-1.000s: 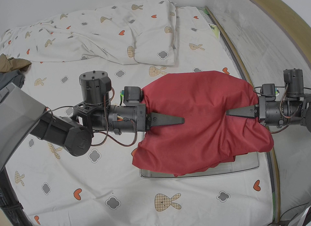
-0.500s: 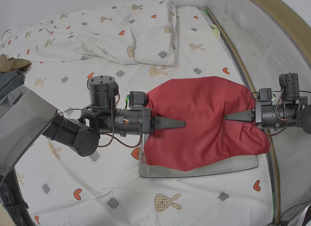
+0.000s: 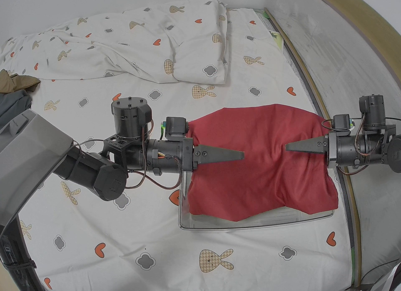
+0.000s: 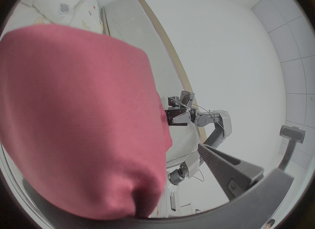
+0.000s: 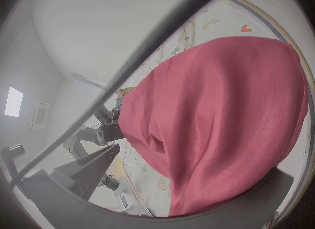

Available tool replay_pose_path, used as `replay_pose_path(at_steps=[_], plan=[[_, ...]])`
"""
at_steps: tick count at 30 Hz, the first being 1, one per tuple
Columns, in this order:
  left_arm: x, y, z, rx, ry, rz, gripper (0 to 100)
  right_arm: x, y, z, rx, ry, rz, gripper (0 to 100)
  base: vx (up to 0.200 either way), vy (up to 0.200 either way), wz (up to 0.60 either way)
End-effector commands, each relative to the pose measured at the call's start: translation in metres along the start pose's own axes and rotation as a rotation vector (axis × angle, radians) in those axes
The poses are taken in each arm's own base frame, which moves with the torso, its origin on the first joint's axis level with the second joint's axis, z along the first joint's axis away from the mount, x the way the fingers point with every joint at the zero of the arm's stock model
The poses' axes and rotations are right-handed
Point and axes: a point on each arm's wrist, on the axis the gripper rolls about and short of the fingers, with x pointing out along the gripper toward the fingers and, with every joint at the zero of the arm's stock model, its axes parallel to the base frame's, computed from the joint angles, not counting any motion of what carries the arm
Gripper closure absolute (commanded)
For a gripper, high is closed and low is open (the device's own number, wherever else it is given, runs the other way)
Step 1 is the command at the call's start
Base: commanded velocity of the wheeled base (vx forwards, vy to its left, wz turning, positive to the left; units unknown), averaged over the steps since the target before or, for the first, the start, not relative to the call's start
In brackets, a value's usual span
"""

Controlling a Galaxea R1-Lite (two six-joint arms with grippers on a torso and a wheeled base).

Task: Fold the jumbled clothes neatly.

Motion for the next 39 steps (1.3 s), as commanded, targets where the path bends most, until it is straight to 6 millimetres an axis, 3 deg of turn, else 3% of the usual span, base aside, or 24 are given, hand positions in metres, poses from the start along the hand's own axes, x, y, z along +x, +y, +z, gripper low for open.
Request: replay_pose_path(at_steps=[1,9,23,32,39], plan=[[-0.006,-0.010,0.008,0.029,-0.018,-0.003,0,-0.003,0.000,0.002,-0.017,-0.013,-0.011,0,0.000,0.000,0.00],[-0.023,-0.016,0.023,0.068,-0.064,0.017,0,-0.002,-0.003,0.005,-0.095,-0.050,-0.113,0,0.000,0.000,0.00],[-0.018,-0.004,0.011,0.061,-0.041,0.031,0,0.000,0.000,0.000,-0.092,-0.035,-0.106,0,0.000,0.000,0.00],[-0.003,-0.029,0.003,0.149,-0.007,-0.017,0,0.000,0.017,-0.008,-0.121,-0.021,-0.074,0,0.000,0.000,0.00],[-0.013,-0.048,0.014,0.235,-0.035,-0.022,0,0.001,0.015,-0.010,-0.113,-0.014,-0.076,0,0.000,0.000,0.00]])
